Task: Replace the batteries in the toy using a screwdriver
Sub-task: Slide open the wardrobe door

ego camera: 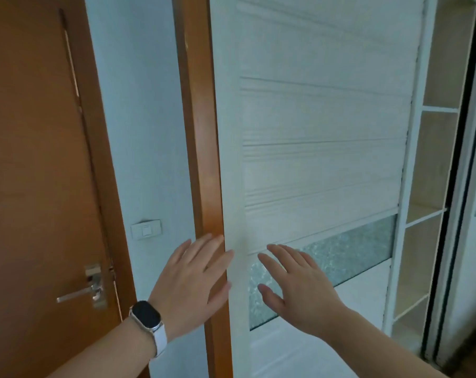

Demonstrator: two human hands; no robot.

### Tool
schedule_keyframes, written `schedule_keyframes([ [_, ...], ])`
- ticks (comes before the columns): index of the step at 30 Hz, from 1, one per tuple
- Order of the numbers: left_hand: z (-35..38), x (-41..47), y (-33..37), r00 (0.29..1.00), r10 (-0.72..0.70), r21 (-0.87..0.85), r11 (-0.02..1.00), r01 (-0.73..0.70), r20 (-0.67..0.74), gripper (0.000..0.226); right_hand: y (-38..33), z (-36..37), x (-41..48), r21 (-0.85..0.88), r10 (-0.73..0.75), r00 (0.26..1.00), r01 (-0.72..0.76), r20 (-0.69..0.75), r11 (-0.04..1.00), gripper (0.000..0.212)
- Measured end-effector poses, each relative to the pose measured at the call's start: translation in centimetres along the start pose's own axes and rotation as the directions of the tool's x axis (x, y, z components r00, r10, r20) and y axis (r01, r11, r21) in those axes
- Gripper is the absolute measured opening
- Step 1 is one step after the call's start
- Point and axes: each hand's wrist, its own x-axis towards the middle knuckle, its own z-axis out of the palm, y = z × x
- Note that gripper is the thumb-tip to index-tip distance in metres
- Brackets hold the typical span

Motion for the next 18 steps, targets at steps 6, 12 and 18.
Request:
schedule_keyframes([
  [6,-1.8,7.0,-2.2,0.978,0.133,0.091,0.989,-0.120,-0.160,0.045,2.3,0.8,4.9,0.072,-0.012,0.982,0.026,-0.189,0.997,0.051],
  [12,-4.2,12.7,-3.8,0.945,0.204,0.165,0.972,-0.165,-0.256,0.041,2.5,1.4,8.7,0.140,0.023,0.949,0.022,-0.315,0.990,0.052],
  [18,-4.6,15.2,-5.6,0.944,0.241,0.263,0.948,-0.179,-0.226,0.041,1.4,3.4,10.1,0.195,0.080,0.933,-0.011,-0.351,0.981,0.056],
])
